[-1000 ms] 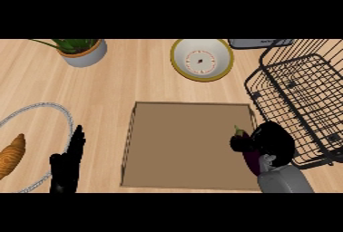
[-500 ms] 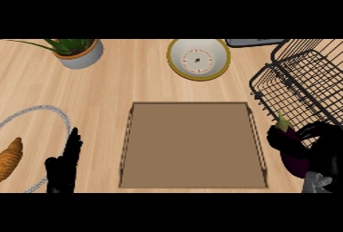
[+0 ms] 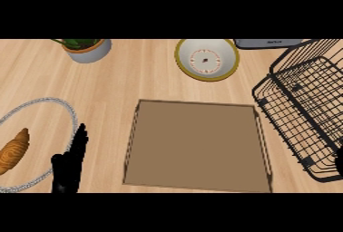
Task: Pick the eggplant from the tray and place it in the tiered basket
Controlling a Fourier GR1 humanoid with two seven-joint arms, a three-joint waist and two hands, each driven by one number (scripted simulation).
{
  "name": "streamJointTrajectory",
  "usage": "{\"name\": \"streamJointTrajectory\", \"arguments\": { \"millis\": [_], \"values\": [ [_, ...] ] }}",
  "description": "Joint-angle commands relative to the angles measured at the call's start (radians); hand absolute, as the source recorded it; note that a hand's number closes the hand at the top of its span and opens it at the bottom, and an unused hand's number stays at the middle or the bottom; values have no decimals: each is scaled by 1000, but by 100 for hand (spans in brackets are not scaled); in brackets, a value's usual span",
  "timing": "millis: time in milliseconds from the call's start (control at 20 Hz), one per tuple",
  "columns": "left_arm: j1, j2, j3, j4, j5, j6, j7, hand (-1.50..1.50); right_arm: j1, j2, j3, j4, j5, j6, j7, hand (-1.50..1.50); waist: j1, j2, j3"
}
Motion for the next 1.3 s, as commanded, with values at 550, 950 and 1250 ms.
{"name": "streamJointTrajectory", "arguments": {
  "millis": [550, 950, 1250],
  "values": [
    [-4, -9, -25, 14, -22, -35, -19, 0, -430, -33, -353, 21, -36, 446, 111, 150, 65, 13, 2],
    [-47, -20, 11, 50, -4, -56, -11, 0, -564, -68, -498, 204, -110, 499, -21, 150, 64, 16, 3],
    [-80, -21, 16, 78, -30, -66, -6, 0, -568, -74, -541, 426, -85, 338, -118, 150, 70, 20, 4]
  ]
}}
